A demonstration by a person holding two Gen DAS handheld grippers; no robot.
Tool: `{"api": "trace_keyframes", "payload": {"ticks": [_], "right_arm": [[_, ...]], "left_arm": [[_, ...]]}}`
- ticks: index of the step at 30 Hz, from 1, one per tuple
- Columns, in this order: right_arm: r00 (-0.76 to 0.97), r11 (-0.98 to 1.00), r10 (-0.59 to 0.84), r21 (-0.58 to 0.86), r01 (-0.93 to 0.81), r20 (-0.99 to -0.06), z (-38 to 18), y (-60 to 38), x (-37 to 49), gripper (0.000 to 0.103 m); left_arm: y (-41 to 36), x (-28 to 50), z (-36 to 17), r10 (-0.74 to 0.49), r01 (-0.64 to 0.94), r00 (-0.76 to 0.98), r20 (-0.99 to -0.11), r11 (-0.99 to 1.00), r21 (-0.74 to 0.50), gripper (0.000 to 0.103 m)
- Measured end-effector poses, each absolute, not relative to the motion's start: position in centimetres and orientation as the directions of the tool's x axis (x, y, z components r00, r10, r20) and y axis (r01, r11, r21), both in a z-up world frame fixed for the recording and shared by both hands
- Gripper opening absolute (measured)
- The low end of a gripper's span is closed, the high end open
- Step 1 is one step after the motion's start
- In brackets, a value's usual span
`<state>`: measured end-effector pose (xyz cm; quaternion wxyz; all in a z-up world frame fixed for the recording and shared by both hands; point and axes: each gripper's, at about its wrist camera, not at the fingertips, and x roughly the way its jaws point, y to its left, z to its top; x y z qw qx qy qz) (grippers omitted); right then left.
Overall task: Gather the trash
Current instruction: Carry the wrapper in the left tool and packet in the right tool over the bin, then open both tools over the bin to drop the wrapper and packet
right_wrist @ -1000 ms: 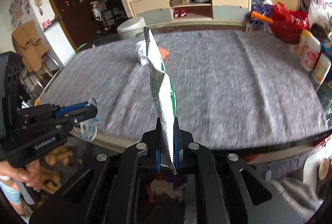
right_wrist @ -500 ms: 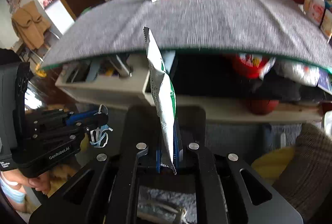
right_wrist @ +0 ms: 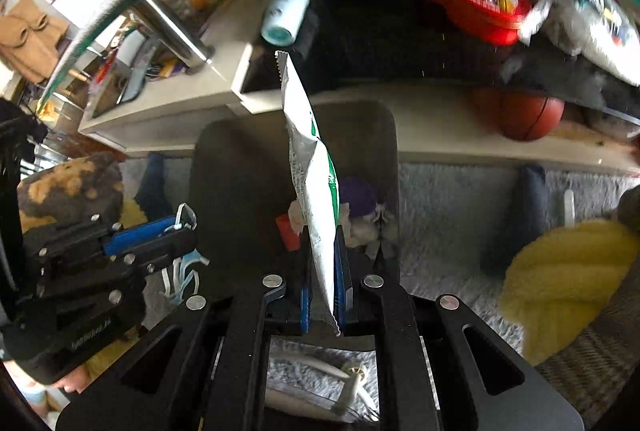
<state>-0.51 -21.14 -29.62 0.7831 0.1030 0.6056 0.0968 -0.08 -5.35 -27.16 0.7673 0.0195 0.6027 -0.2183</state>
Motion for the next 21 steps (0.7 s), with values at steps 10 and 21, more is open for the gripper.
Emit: {"api": "trace_keyframes", "payload": {"ticks": [10, 21], "right_arm": [[0.241, 0.961, 0.272, 0.276, -0.020, -0.932, -30.0, -20.8, 0.1, 0.013], [0.260, 0.962, 0.259, 0.272, 0.014, -0.930, -30.0, -21.5, 0.3, 0.046]], "left_arm": [[-5.2, 0.2, -28.8, -0.325, 0.339, 0.109, -0.939, 0.901, -0.272, 0.014], [-5.0, 0.6, -29.1, -0.317, 0.323, 0.109, -0.942, 0.908, -0.268, 0.029]]}}
